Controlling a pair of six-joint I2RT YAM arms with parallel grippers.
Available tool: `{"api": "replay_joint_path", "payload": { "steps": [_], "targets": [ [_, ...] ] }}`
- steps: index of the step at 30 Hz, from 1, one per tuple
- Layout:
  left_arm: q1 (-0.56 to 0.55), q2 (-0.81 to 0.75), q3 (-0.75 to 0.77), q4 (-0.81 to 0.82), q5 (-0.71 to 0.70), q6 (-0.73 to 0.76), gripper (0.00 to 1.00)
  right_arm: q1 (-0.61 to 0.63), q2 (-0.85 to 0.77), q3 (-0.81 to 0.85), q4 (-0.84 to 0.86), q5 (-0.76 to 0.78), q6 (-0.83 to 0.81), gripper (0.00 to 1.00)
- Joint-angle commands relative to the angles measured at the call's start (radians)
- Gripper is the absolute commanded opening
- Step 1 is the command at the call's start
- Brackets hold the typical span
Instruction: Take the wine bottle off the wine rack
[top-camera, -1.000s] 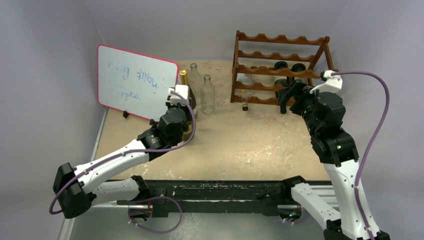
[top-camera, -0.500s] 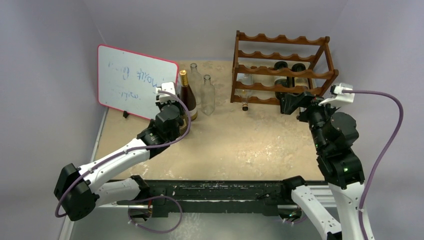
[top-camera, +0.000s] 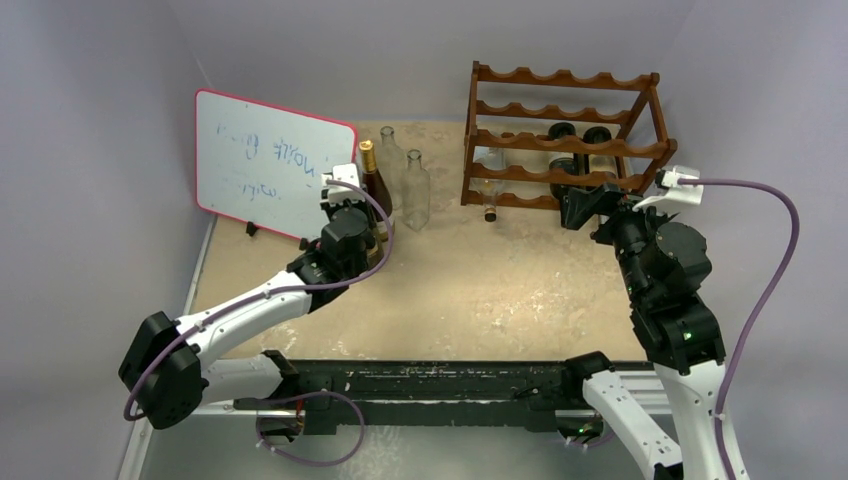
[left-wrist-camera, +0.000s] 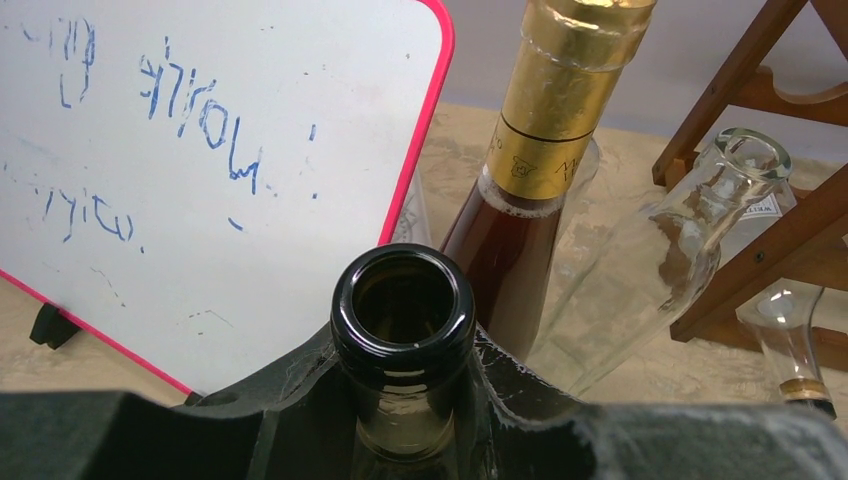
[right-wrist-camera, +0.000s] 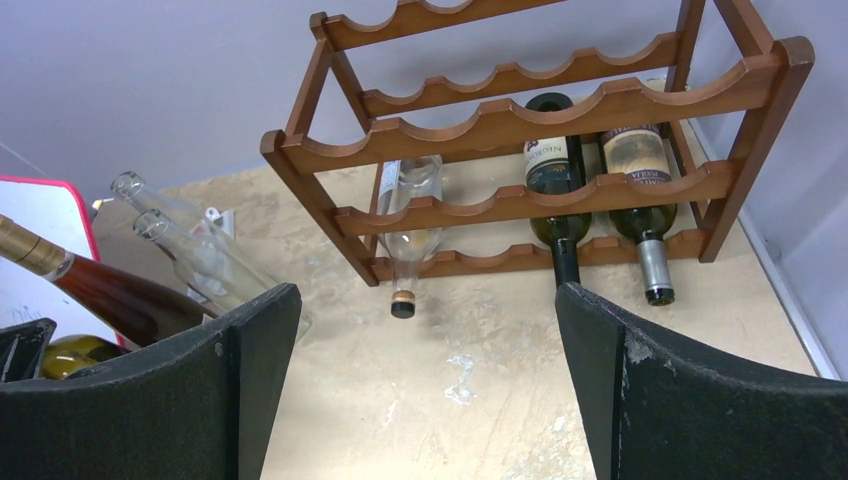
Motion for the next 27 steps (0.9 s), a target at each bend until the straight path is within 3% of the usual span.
{"api": "replay_joint_path", "payload": {
  "steps": [1, 6, 9, 18, 27],
  "targets": [
    [0.005, -0.017, -0.006, 0.093, 0.011, -0.022, 0.14, -0.001, 0.006, 0.002, 0.043, 0.012, -0.003, 1.00],
    [0.005, -0.029, 0.028, 0.021, 0.010, -0.024, 0.40, -0.001, 0.009, 0.008, 0.041, 0.005, 0.000, 1.00],
    [0.005, -0.049, 0.050, -0.036, 0.067, -0.008, 0.69, -0.001, 0.008, 0.009, 0.039, 0.006, 0.001, 1.00],
    [0.005, -0.154, 0.143, -0.222, 0.237, 0.056, 0.76, -0.001, 0.016, 0.014, 0.036, -0.021, 0.013, 1.00],
    [0.006, -0.235, 0.385, -0.546, 0.499, 0.178, 0.80, -0.001, 0.048, -0.037, 0.027, -0.053, 0.060, 1.00]
  ]
}}
